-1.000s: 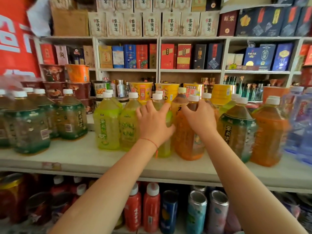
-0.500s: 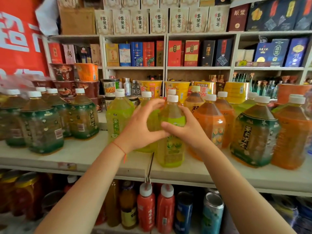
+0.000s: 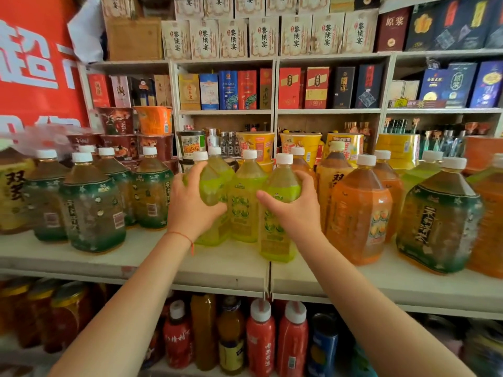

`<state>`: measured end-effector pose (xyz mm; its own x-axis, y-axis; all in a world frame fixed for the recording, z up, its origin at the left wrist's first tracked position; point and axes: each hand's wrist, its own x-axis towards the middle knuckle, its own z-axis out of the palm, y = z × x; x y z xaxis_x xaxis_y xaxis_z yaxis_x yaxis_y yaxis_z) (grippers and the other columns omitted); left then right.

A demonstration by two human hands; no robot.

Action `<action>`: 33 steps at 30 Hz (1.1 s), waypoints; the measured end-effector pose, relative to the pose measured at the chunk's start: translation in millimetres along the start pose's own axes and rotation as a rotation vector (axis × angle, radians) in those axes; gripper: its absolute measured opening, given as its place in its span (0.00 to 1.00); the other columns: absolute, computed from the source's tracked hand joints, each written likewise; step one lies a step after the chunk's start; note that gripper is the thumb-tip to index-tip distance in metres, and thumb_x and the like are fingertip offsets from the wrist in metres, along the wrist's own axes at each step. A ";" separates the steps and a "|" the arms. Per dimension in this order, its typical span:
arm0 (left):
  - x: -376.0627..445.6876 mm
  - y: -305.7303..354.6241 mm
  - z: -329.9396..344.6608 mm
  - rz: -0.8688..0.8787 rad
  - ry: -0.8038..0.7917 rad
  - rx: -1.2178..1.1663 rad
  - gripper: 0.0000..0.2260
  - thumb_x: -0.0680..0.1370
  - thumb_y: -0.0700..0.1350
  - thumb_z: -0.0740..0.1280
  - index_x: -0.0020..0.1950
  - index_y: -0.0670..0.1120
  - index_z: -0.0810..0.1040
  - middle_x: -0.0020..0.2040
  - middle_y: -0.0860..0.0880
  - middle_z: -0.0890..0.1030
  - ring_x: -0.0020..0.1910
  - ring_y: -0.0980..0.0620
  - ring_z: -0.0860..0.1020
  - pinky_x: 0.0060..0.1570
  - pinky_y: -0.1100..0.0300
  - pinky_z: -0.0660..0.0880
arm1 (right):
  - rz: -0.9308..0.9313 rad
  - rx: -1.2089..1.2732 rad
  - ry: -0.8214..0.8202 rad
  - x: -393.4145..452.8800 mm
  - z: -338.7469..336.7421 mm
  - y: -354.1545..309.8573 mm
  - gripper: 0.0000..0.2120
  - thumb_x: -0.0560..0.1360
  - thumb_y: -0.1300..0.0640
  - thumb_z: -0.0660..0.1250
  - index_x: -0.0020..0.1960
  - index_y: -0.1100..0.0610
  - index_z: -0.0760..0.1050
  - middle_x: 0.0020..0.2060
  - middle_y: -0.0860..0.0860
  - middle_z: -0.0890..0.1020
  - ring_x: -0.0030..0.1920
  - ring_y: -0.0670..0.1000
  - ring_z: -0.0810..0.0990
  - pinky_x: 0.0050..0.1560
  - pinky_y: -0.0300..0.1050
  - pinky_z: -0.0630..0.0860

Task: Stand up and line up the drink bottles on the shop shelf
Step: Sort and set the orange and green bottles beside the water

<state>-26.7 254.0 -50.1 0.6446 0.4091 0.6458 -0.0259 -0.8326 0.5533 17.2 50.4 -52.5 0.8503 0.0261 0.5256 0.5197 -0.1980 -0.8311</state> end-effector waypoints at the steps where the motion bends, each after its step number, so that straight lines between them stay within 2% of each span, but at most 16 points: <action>1: 0.0 -4.5 -3.1 0.018 -0.006 -0.029 0.41 0.69 0.50 0.77 0.76 0.61 0.60 0.73 0.43 0.64 0.69 0.40 0.68 0.61 0.49 0.71 | 0.014 0.004 0.018 1.9 7.3 -1.6 0.45 0.64 0.38 0.79 0.73 0.45 0.62 0.68 0.48 0.71 0.66 0.49 0.71 0.66 0.49 0.72; 3: 0.6 -11.9 -7.9 0.054 -0.035 -0.080 0.41 0.69 0.48 0.77 0.76 0.61 0.59 0.73 0.45 0.64 0.68 0.43 0.69 0.60 0.53 0.68 | 0.042 0.004 0.032 5.0 21.8 -6.9 0.44 0.66 0.40 0.79 0.74 0.46 0.61 0.68 0.51 0.67 0.63 0.48 0.68 0.62 0.45 0.68; 5: 1.7 -16.0 -11.1 0.077 -0.048 -0.110 0.41 0.69 0.48 0.77 0.76 0.62 0.60 0.74 0.46 0.63 0.69 0.44 0.69 0.61 0.53 0.69 | 0.052 -0.060 0.057 5.9 35.6 -11.7 0.44 0.67 0.39 0.78 0.75 0.48 0.58 0.68 0.53 0.63 0.61 0.49 0.66 0.63 0.45 0.68; 9: -4.4 -12.7 -13.7 0.112 -0.065 -0.164 0.40 0.68 0.48 0.76 0.75 0.65 0.61 0.75 0.49 0.63 0.68 0.47 0.68 0.60 0.54 0.70 | 0.038 -0.167 0.109 5.0 53.4 -12.1 0.46 0.68 0.37 0.76 0.76 0.51 0.56 0.67 0.56 0.63 0.66 0.55 0.65 0.68 0.54 0.69; 13: -15.7 0.7 -5.4 0.214 -0.106 -0.230 0.39 0.68 0.48 0.75 0.74 0.64 0.62 0.72 0.48 0.65 0.63 0.52 0.67 0.56 0.56 0.68 | 0.042 -0.195 0.096 12.5 49.4 -10.9 0.42 0.74 0.37 0.70 0.77 0.54 0.54 0.69 0.58 0.62 0.70 0.60 0.63 0.70 0.55 0.65; 16: -19.3 2.4 3.2 0.181 -0.099 -0.288 0.37 0.69 0.49 0.72 0.75 0.63 0.61 0.74 0.47 0.62 0.71 0.46 0.65 0.66 0.48 0.69 | 0.032 -0.258 -0.019 8.7 38.6 -9.8 0.39 0.79 0.39 0.63 0.80 0.52 0.49 0.74 0.59 0.59 0.75 0.61 0.60 0.72 0.57 0.63; 19: -23.9 15.3 13.7 0.209 0.068 -0.162 0.34 0.70 0.45 0.70 0.76 0.54 0.64 0.80 0.41 0.54 0.79 0.40 0.53 0.75 0.36 0.58 | -0.037 -0.339 -0.059 -0.4 25.2 -14.5 0.32 0.83 0.46 0.60 0.81 0.53 0.52 0.77 0.57 0.60 0.77 0.56 0.60 0.74 0.52 0.61; 21: -30.1 33.8 19.3 0.322 0.186 -0.127 0.31 0.71 0.41 0.68 0.74 0.46 0.68 0.79 0.38 0.56 0.80 0.37 0.52 0.75 0.34 0.55 | -0.147 -0.383 0.018 -4.0 11.4 -19.9 0.24 0.83 0.53 0.61 0.77 0.57 0.62 0.73 0.55 0.65 0.74 0.53 0.64 0.75 0.49 0.62; 23: -37.8 52.6 23.1 0.477 0.244 -0.175 0.26 0.70 0.41 0.67 0.69 0.42 0.73 0.77 0.36 0.61 0.79 0.37 0.56 0.74 0.35 0.56 | -0.284 -0.414 0.165 -4.8 -7.2 -24.8 0.19 0.80 0.59 0.64 0.70 0.59 0.70 0.68 0.56 0.70 0.70 0.53 0.67 0.72 0.52 0.66; 26: -46.9 79.3 32.1 0.619 0.254 -0.274 0.18 0.71 0.40 0.66 0.61 0.40 0.78 0.71 0.37 0.70 0.73 0.37 0.66 0.73 0.40 0.62 | -0.367 -0.414 0.400 0.0 -46.4 -26.8 0.19 0.75 0.59 0.63 0.66 0.60 0.71 0.63 0.56 0.72 0.64 0.55 0.70 0.66 0.55 0.70; 29: -58.9 106.7 49.7 0.614 0.145 -0.337 0.16 0.71 0.42 0.64 0.57 0.42 0.79 0.62 0.42 0.75 0.64 0.44 0.73 0.66 0.54 0.67 | -0.338 -0.441 0.517 8.1 -92.3 -22.5 0.21 0.74 0.58 0.62 0.67 0.59 0.69 0.63 0.57 0.72 0.63 0.56 0.70 0.65 0.56 0.69; 31: -66.2 135.7 65.6 0.518 0.014 -0.344 0.19 0.72 0.48 0.63 0.61 0.44 0.77 0.61 0.45 0.74 0.61 0.47 0.72 0.63 0.56 0.69 | -0.323 -0.524 0.558 17.5 -128.3 -11.8 0.21 0.74 0.60 0.64 0.67 0.60 0.70 0.62 0.58 0.73 0.64 0.58 0.70 0.67 0.56 0.66; 33: -67.3 161.6 82.2 0.400 -0.137 -0.347 0.23 0.74 0.52 0.66 0.68 0.46 0.72 0.64 0.46 0.71 0.64 0.48 0.70 0.65 0.56 0.67 | -0.296 -0.636 0.578 25.7 -157.4 -0.9 0.23 0.73 0.58 0.65 0.67 0.60 0.69 0.63 0.58 0.73 0.66 0.59 0.69 0.69 0.55 0.62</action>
<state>-11.5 61.3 -47.4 0.6256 0.0142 0.7800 -0.5254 -0.7315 0.4347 25.6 -103.0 -9.6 0.4261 -0.2999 0.8535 0.4208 -0.7695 -0.4804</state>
